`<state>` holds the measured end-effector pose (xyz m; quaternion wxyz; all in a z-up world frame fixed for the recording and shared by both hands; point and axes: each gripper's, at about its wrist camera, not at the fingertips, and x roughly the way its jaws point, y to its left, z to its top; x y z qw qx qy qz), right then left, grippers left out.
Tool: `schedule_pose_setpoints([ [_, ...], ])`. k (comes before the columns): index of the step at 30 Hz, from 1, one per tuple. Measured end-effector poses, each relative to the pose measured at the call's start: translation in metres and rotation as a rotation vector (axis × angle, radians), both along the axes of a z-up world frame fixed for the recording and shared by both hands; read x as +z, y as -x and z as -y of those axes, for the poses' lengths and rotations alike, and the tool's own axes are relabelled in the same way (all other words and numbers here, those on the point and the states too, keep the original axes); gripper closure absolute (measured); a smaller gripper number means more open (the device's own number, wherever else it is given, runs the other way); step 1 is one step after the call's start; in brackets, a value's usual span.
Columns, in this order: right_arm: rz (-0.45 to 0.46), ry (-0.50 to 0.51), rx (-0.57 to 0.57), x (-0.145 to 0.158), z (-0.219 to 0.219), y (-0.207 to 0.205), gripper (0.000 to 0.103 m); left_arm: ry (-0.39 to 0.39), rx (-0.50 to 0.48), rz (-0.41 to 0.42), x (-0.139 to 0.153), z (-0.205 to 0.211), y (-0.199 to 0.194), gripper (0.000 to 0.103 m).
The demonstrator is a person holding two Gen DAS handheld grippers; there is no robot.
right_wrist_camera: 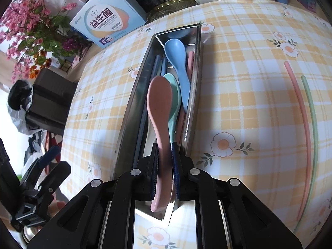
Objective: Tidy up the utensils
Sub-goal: 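Lower the pink spoon into the steel tray and open the right gripper, then move the left gripper to the pink chopstick and close on it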
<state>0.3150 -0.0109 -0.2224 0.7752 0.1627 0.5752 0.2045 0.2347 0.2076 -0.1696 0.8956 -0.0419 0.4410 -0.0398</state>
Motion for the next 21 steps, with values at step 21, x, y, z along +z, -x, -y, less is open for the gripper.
schedule_pose_setpoints([
  [21,0.219,-0.029,-0.110,0.031,0.084,0.010,0.076,0.010,-0.056,-0.017,0.009,0.051,-0.010,0.006],
])
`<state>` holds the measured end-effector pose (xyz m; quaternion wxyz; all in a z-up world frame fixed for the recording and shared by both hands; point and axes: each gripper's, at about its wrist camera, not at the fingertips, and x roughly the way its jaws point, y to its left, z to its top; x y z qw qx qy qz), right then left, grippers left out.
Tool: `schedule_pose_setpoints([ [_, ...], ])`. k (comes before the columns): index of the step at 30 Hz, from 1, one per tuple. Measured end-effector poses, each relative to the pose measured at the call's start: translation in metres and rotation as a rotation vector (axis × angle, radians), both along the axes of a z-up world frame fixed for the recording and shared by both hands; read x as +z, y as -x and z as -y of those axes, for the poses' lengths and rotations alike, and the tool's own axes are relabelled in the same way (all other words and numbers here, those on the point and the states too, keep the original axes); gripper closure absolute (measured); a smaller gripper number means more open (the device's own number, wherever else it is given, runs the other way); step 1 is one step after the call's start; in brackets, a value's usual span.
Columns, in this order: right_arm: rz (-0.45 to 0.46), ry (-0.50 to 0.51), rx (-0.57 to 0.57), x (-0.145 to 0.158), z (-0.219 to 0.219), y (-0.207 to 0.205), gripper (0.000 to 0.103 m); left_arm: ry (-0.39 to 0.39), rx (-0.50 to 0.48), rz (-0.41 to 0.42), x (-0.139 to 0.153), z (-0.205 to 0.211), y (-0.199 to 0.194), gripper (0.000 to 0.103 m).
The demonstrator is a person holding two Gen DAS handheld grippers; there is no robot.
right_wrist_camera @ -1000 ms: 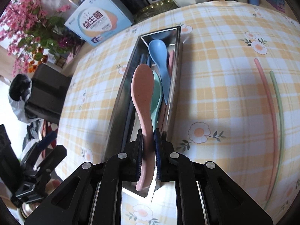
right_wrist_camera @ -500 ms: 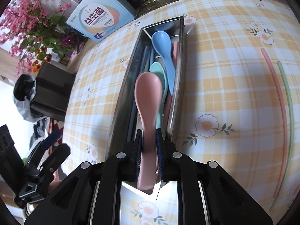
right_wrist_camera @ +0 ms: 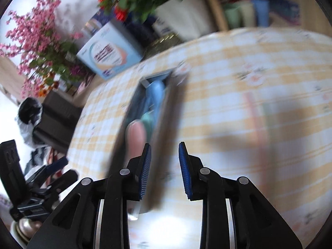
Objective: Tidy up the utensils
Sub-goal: 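Move the left gripper to the pink chopstick and close on it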
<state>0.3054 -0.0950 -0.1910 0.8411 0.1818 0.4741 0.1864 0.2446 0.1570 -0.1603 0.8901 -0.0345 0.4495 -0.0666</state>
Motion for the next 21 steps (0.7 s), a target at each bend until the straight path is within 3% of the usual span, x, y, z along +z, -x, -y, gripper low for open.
schedule_pose_setpoints([
  [6,0.033,0.057,-0.110,-0.008,0.063,0.004,0.076,0.055,-0.047,0.008,0.005,0.044,-0.005,0.006],
  [14,0.025,0.103,-0.193,-0.031,0.119,0.023,0.076,0.024,-0.141,-0.027,-0.003,0.126,-0.020,0.008],
  [19,0.052,0.140,-0.221,-0.036,0.145,0.034,0.076,0.057,-0.158,-0.096,-0.026,0.170,-0.037,0.028],
  [21,0.053,0.138,-0.241,-0.038,0.157,0.036,0.076,0.064,-0.155,-0.116,-0.036,0.185,-0.044,0.042],
])
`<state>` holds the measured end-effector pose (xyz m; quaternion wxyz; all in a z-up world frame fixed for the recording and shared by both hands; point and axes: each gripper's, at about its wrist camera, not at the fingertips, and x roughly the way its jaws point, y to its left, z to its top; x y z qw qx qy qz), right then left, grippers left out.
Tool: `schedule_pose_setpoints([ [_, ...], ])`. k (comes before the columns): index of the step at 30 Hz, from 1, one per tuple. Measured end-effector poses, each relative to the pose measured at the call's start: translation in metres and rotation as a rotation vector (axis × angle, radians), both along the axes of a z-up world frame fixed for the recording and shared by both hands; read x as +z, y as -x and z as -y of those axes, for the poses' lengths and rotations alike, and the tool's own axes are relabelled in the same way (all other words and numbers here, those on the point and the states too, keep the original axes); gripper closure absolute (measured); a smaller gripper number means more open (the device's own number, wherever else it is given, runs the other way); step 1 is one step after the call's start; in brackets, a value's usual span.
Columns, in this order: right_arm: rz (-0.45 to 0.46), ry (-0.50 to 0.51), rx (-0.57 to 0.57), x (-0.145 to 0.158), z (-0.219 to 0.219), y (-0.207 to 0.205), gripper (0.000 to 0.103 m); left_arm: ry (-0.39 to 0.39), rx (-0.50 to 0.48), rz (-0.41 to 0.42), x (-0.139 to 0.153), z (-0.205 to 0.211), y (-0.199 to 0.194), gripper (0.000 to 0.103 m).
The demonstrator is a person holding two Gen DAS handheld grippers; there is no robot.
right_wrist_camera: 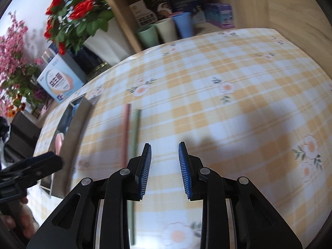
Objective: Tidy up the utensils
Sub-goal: 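Move the left gripper to the pink chopstick and close on it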
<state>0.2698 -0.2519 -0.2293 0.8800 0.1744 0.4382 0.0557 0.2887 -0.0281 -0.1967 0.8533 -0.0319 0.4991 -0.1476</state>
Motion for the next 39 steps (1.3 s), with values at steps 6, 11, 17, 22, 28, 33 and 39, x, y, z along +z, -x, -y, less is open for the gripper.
schedule_pose_setpoints([
  [6,-0.002,-0.014,-0.047,-0.006,0.031,0.004,0.076,0.023,0.019,-0.057,-0.029,0.035,-0.020,0.065],
  [11,-0.008,-0.038,-0.085,-0.011,0.048,0.008,0.076,-0.021,0.011,-0.064,-0.043,0.053,-0.029,0.072],
  [17,-0.017,-0.059,-0.100,-0.015,0.055,0.005,0.076,-0.078,0.022,-0.059,-0.050,0.058,-0.037,0.076],
  [22,-0.018,-0.065,-0.096,-0.017,0.055,0.003,0.076,-0.106,0.019,-0.041,-0.051,0.061,-0.040,0.077],
  [28,-0.028,-0.070,-0.094,-0.019,0.054,0.003,0.076,-0.168,-0.008,-0.008,-0.052,0.072,-0.046,0.077],
  [33,-0.028,-0.070,-0.100,-0.019,0.054,0.003,0.075,-0.211,-0.014,0.022,-0.053,0.074,-0.042,0.090],
  [39,-0.032,-0.076,-0.099,-0.020,0.054,0.002,0.075,-0.155,0.026,0.006,-0.053,0.050,-0.027,0.097],
])
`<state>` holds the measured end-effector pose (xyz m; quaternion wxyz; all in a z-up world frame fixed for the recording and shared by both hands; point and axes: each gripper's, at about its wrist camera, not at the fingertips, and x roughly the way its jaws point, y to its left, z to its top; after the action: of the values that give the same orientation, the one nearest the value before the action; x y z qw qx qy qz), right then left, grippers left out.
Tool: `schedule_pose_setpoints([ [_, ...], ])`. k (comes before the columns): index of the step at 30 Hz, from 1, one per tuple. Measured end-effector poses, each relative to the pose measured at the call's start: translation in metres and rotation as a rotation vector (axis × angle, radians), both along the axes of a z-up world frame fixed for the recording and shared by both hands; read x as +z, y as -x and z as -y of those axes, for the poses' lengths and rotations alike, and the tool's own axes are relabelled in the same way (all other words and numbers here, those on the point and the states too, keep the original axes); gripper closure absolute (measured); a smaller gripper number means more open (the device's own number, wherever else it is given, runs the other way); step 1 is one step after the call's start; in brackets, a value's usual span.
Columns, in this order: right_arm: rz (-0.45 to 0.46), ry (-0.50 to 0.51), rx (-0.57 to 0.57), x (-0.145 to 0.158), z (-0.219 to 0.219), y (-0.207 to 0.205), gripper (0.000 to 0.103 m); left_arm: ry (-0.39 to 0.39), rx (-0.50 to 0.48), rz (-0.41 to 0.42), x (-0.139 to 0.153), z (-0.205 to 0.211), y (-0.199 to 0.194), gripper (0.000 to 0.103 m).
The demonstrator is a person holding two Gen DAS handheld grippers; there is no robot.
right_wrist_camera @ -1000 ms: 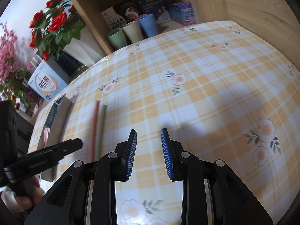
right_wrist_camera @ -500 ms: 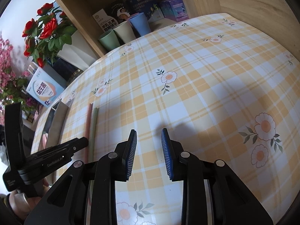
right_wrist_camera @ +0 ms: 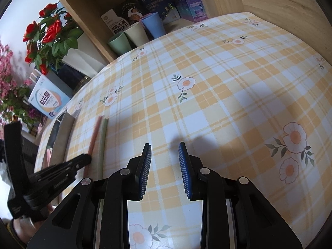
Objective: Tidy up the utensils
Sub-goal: 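Move the left gripper to the pink chopstick and close on it, then move the right gripper to the green chopstick and close on it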
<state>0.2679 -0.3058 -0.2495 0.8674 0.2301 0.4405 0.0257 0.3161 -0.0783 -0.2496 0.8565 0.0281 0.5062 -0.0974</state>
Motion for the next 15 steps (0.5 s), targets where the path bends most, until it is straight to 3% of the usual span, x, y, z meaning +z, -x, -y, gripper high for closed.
schedule_pose_setpoints([
  [15,-0.013,0.019,0.053,-0.002,-0.018,0.002,0.076,0.040,0.052,0.040,0.003,-0.022,0.023,0.097],
])
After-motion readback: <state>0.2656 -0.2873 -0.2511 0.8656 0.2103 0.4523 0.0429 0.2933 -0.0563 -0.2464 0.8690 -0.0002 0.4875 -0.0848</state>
